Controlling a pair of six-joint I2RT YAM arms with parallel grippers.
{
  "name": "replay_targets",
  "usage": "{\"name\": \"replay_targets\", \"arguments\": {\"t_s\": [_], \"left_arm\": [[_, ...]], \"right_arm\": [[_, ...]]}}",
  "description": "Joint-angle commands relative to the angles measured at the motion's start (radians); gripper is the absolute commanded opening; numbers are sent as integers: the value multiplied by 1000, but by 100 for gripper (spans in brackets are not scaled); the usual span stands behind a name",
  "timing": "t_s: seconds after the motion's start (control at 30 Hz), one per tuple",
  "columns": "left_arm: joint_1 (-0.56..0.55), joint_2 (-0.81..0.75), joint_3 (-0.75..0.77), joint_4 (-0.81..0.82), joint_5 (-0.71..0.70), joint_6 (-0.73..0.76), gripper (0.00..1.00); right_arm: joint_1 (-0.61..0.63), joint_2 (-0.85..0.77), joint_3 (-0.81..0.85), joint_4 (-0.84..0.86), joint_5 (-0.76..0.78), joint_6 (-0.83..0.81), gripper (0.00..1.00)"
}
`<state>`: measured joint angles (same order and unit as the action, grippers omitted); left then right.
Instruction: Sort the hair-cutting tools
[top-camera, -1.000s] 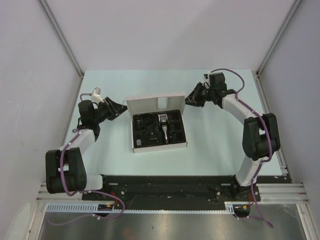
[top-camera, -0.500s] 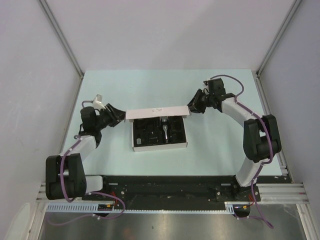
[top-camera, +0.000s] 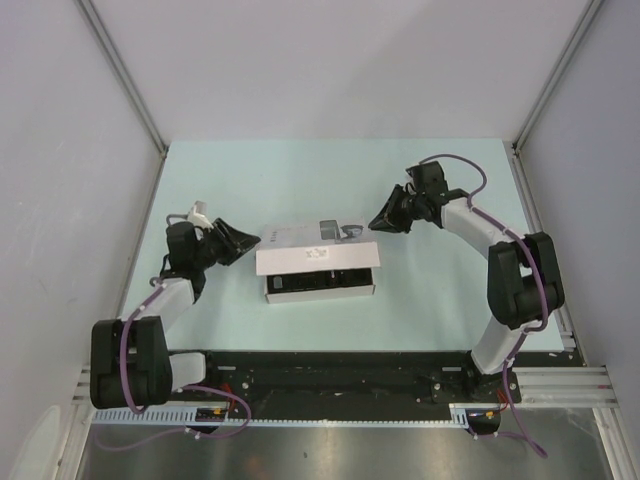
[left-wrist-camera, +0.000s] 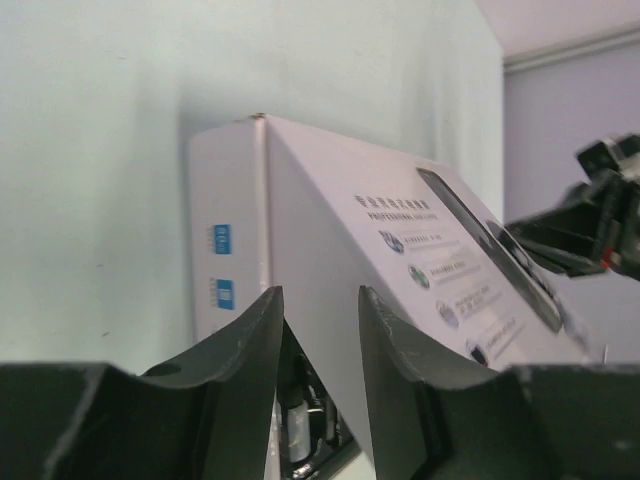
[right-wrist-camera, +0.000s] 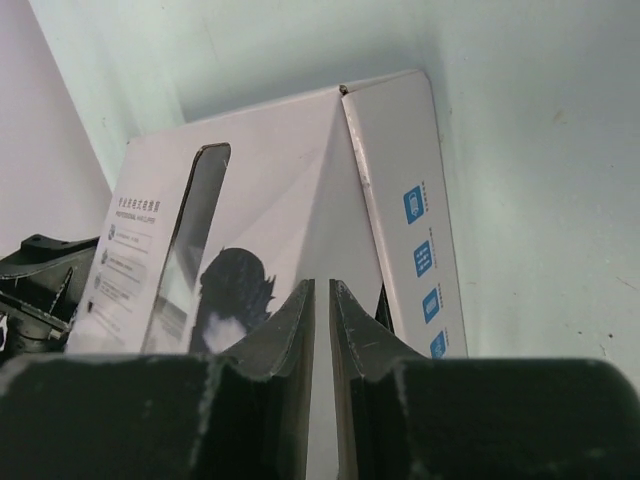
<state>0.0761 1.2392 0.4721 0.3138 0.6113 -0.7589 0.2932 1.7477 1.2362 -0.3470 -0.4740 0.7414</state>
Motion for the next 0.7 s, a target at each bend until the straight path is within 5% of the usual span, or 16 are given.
{"name": "replay_targets", "arguments": {"t_s": [0.0, 0.27, 0.47, 0.67], "left_arm": [[-9, -81, 2, -145, -165, 55, 41], [-9, -185, 28, -268, -275, 84, 43], [-7, -245, 39, -400, -268, 102, 52], [-22, -359, -13, -472, -124, 139, 76]], "right_arm": [[8, -83, -4, -49, 102, -33, 17], [9, -134, -3, -76, 181, -36, 27], [23, -211, -4, -141, 212, -106, 54], [43, -341, -85, -162, 146, -247, 77]]}}
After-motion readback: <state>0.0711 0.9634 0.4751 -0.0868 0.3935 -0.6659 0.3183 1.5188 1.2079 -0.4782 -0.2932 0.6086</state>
